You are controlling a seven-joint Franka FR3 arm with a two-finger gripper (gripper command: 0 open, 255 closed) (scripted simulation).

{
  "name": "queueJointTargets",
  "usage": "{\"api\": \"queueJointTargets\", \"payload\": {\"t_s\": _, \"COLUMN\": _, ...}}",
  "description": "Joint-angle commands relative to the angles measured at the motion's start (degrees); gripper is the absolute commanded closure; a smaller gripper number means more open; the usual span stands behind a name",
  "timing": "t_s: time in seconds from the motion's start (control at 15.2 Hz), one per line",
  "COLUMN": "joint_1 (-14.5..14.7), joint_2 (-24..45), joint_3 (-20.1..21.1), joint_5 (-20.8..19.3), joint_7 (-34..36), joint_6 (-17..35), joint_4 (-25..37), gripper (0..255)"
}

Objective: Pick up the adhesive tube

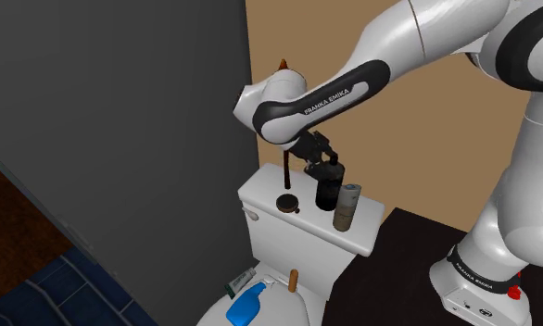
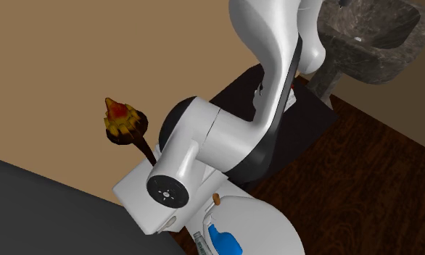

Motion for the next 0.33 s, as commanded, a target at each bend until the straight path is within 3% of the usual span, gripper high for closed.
{"api": "queueJointTargets", "payload": {"t_s": 0.0, "joint_1": 0.05, "joint_2": -0.82, "joint_3": 0.08, "joint_5": 0.10, "joint_7": -0.48, "joint_6": -1.47, "joint_4": 0.75, "gripper": 255}}
{"api": "queueJointTargets", "payload": {"t_s": 0.26, "joint_1": 0.08, "joint_2": -1.39, "joint_3": 0.12, "joint_5": 0.11, "joint_7": -0.99, "joint_6": -2.85, "joint_4": 1.66, "gripper": 255}}
